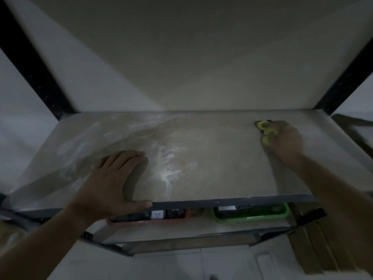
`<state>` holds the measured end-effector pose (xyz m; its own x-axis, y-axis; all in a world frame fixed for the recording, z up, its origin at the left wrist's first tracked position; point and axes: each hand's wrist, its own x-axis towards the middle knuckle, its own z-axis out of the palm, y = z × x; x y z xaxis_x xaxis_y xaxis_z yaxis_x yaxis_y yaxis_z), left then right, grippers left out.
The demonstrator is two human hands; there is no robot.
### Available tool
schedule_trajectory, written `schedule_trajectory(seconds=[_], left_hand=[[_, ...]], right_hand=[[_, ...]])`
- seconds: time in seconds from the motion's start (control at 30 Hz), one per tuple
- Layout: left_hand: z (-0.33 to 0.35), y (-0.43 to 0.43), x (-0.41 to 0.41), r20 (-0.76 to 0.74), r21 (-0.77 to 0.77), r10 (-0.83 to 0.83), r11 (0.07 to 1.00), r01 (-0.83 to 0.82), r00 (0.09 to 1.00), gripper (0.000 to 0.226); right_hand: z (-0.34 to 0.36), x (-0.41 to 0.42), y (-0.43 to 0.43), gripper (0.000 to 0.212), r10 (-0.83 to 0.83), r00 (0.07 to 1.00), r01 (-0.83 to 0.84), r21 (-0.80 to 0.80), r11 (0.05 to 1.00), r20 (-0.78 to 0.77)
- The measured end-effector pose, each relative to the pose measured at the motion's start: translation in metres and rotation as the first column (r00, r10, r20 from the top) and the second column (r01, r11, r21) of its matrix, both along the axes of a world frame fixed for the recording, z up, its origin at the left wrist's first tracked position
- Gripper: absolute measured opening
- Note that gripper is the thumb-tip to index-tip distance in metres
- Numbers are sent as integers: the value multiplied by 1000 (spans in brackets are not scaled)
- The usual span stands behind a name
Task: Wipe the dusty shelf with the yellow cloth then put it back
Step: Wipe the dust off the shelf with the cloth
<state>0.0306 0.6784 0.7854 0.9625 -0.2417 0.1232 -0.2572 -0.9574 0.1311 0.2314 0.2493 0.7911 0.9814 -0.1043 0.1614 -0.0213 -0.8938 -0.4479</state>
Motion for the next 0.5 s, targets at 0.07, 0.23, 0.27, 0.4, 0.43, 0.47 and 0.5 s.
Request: schedule_trajectory(seconds=[0.07,0.23,0.27,0.4,0.43,0.47,0.5], left_hand=[[0,-1,1,0,-6,-5,1000,5,1000,113],[1,-1,0,-18,-15,-12,1000,12,1000,112],[1,-2,1,-16,-14,-14,1000,14,1000,111],[2,-2,1,-20,-12,-13,1000,13,1000,112],[1,-1,1,-17,-13,-14,1000,14,1000,113],[0,-1,1,-12,-11,-15,1000,15,1000,113],[0,0,1,-9,-9,-16,1000,16,1000,113]], right_hand=[[5,-12,45,39,88,996,-88,-19,996,1],[8,-62,188,37,384,922,-381,-65,922,54],[9,-71,209,37,445,894,-445,-16,895,51],[21,-86,212,43,668,744,-592,494,637,32],[26,-82,196,42,636,768,-565,555,611,81],[31,-72,175,38,575,809,-533,559,635,119],[36,-60,153,38,505,851,-501,512,698,144]])
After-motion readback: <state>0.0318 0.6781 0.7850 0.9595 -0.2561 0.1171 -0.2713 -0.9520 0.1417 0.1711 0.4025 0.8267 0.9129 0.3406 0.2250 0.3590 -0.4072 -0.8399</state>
